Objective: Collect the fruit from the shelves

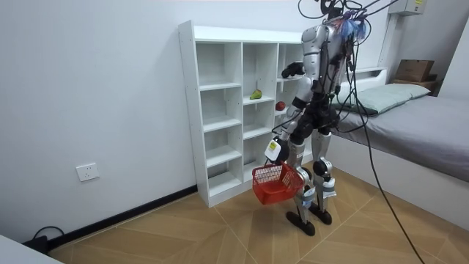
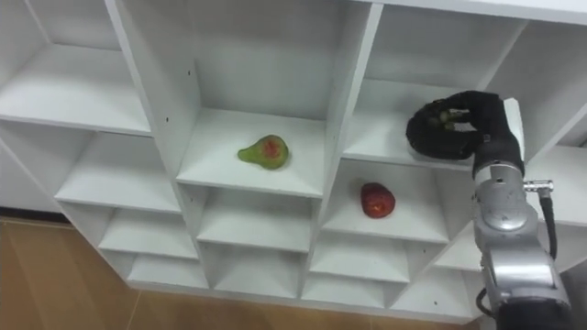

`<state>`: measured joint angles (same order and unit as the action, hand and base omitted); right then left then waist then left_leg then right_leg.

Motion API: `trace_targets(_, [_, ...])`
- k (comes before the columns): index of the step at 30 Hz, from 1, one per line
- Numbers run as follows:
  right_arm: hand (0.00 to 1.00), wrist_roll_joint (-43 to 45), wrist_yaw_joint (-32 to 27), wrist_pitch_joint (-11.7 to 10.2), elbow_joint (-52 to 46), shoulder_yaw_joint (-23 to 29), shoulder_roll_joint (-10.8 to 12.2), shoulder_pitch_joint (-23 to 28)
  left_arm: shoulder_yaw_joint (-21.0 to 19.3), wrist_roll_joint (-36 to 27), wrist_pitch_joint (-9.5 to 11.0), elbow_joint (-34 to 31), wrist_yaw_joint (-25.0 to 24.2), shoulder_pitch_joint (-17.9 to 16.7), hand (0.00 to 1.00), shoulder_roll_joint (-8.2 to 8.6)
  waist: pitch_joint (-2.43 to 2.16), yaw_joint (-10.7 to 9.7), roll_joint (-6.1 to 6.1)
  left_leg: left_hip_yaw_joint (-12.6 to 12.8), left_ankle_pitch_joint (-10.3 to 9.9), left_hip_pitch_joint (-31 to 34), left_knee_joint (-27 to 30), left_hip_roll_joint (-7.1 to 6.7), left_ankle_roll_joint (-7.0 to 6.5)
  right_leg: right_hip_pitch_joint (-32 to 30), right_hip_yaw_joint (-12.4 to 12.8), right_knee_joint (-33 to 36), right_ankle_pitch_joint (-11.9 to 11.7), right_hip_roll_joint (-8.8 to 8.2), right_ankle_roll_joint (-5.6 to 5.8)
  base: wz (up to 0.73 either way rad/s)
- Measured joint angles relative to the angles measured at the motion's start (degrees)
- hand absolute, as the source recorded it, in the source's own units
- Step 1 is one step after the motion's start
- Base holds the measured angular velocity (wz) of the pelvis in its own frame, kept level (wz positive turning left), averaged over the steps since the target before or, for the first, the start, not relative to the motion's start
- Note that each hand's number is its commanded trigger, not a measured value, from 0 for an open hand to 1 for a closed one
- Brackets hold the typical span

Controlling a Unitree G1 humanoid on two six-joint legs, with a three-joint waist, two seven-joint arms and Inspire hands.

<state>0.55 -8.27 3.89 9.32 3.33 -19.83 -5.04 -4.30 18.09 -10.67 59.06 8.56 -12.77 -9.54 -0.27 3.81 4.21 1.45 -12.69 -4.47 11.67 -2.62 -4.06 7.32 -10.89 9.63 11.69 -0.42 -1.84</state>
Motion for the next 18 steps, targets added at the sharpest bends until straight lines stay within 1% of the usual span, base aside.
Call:
trace_targets(2, [1.0,0.2,0.9,0.0,-3.0,0.0,0.6,1.4,0.0,0.0,0.1,0.0,0.0,0.1,1.0,0.14,0.23,-0.6,-0.37,0.3,0.0,-0.1,-0.1,0.01,0.0,-0.1,0.2,0.0,0.0,-0.03,0.0,-0.07])
trace_targets(4, [1.0,0.2,1.0,0.0,-5.1,0.0,1.1,2.7,-0.1,0.0,0.2,0.1,0.4,0.5,1.0,0.1,0.22,-0.6,-0.46,0.9,0.0,-0.2,-0.4,0.12,0.0,-0.3,0.8,0.1,0.0,0.08,0.0,-0.16])
trace_targets(6, [1.0,1.5,1.2,0.0,-8.7,0.0,2.5,4.6,-0.1,-0.6,1.1,0.6,1.6,0.9,1.0,0.15,0.21,-0.8,-0.54,1.6,0.0,-0.3,-0.7,0.27,0.0,-0.4,2.1,0.1,0.0,0.31,-0.02,-0.18])
trace_targets(7, [1.0,1.9,1.5,0.0,-9.7,0.0,2.9,5.1,0.0,-0.7,1.3,0.7,1.9,0.9,1.0,0.18,0.16,-1.0,-0.59,1.7,0.0,-0.3,-0.8,0.31,0.0,-0.4,2.6,0.1,0.0,0.39,-0.03,-0.08])
trace_targets(8, [1.0,2.1,1.9,0.0,-11.9,-0.3,3.4,6.4,0.0,-1.7,1.5,0.7,2.5,1.0,1.0,0.18,0.11,-1.7,-0.51,1.7,0.0,-0.4,-0.9,0.32,0.0,-0.4,2.9,0.1,0.0,0.43,-0.03,-0.03])
trace_targets(9, [1.0,2.4,2.1,0.0,-14.2,-1.0,4.1,7.7,-0.1,-2.7,1.5,0.8,3.1,1.1,1.0,0.2,0.09,-2.0,-0.49,1.7,0.0,-0.4,-0.9,0.32,0.01,-0.5,3.0,0.1,0.0,0.43,-0.04,0.0])
trace_targets(10, [1.0,2.7,2.2,0.0,-15.3,-1.5,4.2,8.5,-0.1,-3.0,1.6,1.0,3.5,1.4,1.0,0.27,0.09,-2.2,-0.49,1.7,0.0,-0.4,-0.9,0.32,0.0,-0.5,3.0,0.1,0.0,0.43,-0.03,0.0])
trace_targets(12, [1.0,4.2,3.3,0.0,-17.6,-3.4,4.3,10.9,0.0,-5.2,1.6,2.0,4.6,2.9,1.0,0.55,0.08,-2.5,-0.49,1.9,0.0,-0.3,-1.0,0.32,0.0,-0.6,3.2,0.1,0.0,0.41,-0.03,-0.02])
trace_targets(13, [1.0,4.3,3.6,0.1,-17.8,-4.0,4.3,11.1,0.0,-5.6,1.7,2.0,4.7,3.1,1.0,0.58,0.08,-2.5,-0.51,2.1,0.0,-0.3,-1.1,0.34,0.0,-0.7,3.3,0.1,0.0,0.41,-0.03,-0.15])
trace_targets(15, [1.0,4.9,5.9,0.9,-19.2,-6.6,4.5,11.7,0.1,-8.4,2.6,1.7,4.8,3.4,1.0,0.73,0.03,-2.3,-0.75,3.1,0.0,-0.3,-1.4,0.49,0.01,-1.2,4.3,0.2,-0.1,0.57,-0.08,-0.21])
trace_targets(16, [1.0,5.2,6.7,1.0,-19.4,-7.1,4.6,12.0,0.2,-9.2,2.8,1.6,4.8,3.5,1.0,0.78,-0.01,-2.3,-0.82,3.2,0.0,-0.3,-1.5,0.49,0.01,-1.3,4.4,0.2,-0.1,0.59,-0.09,-0.1])
trace_targets(17, [1.0,5.8,8.2,1.1,-19.5,-7.9,5.1,12.6,0.7,-11.5,3.1,1.6,5.0,4.0,1.0,0.84,0.01,-2.3,-0.9,3.2,0.0,-0.3,-1.6,0.49,0.0,-1.4,4.5,0.2,-0.1,0.63,-0.08,-0.04])
trace_targets(18, [1.0,6.4,9.3,1.5,-19.5,-9.0,5.6,13.3,1.7,-13.2,3.3,1.6,5.0,4.3,1.0,0.96,-0.06,-2.3,-1.04,3.2,0.0,-0.2,-1.6,0.49,0.0,-1.8,4.7,0.2,-0.1,0.64,-0.08,-0.03])
